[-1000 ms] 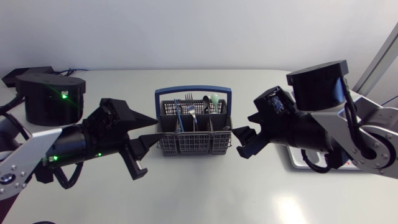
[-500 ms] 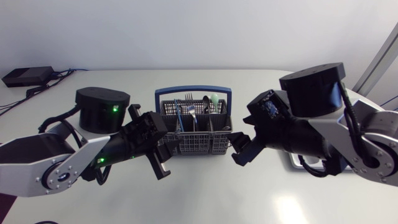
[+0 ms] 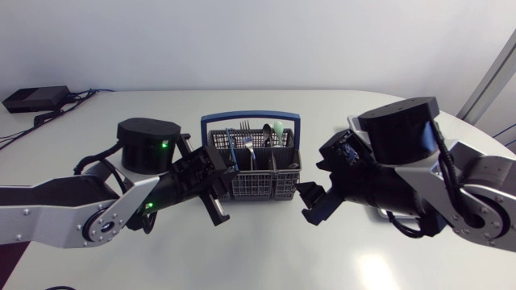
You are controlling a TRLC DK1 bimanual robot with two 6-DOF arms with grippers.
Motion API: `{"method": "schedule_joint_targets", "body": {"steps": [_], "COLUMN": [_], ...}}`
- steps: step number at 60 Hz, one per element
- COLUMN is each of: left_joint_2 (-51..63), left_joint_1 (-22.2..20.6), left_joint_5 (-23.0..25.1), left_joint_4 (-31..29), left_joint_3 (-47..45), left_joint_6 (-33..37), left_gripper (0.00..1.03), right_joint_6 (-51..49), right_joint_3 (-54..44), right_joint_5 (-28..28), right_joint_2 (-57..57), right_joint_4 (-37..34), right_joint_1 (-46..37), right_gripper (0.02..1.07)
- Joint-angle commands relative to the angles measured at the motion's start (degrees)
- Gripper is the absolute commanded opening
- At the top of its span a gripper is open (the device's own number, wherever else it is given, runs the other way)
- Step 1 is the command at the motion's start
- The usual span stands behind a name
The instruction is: Unload the cutlery basket into the drawer organizer.
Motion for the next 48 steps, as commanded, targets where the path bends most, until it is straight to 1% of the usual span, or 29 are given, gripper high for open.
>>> {"method": "schedule_joint_targets", "body": {"steps": [1,9,18,24,35,36,48], "left_joint_2": [0.9,-0.9,-4.9,-7.4,-11.6,-12.2,-15.9], "left_joint_1": [0.4,1.3,3.5,6.7,11.8,12.5,16.4], "left_joint_5": [-0.5,-0.6,0.2,5.3,12.7,14.2,20.5], "left_joint_4": [1.2,1.5,0.3,-3.9,-9.9,-11.1,-17.7], "left_joint_3": [-0.6,-0.9,-0.1,2.3,6.1,7.0,13.3], "left_joint_6": [1.3,0.9,-0.4,-3.1,-7.9,-8.8,-14.7], "left_gripper": [0.04,0.04,0.04,0.04,0.04,0.04,0.04], "right_joint_6": [-0.8,-0.9,-0.9,-0.9,-0.8,-0.8,-0.7], "right_joint_3": [-1.2,-1.2,-1.1,-1.0,-0.6,-0.5,0.2], "right_joint_5": [0.1,0.1,0.1,0.1,0.2,0.2,0.9], "right_joint_2": [0.4,0.2,0.1,0.1,0.2,0.3,0.1], "right_joint_4": [0.7,0.6,0.4,0.4,0.2,0.2,-0.3], "right_joint_1": [0.4,0.4,0.4,0.6,1.1,1.2,1.7], "right_gripper": [0.85,0.85,0.85,0.85,0.85,0.85,0.85]}}
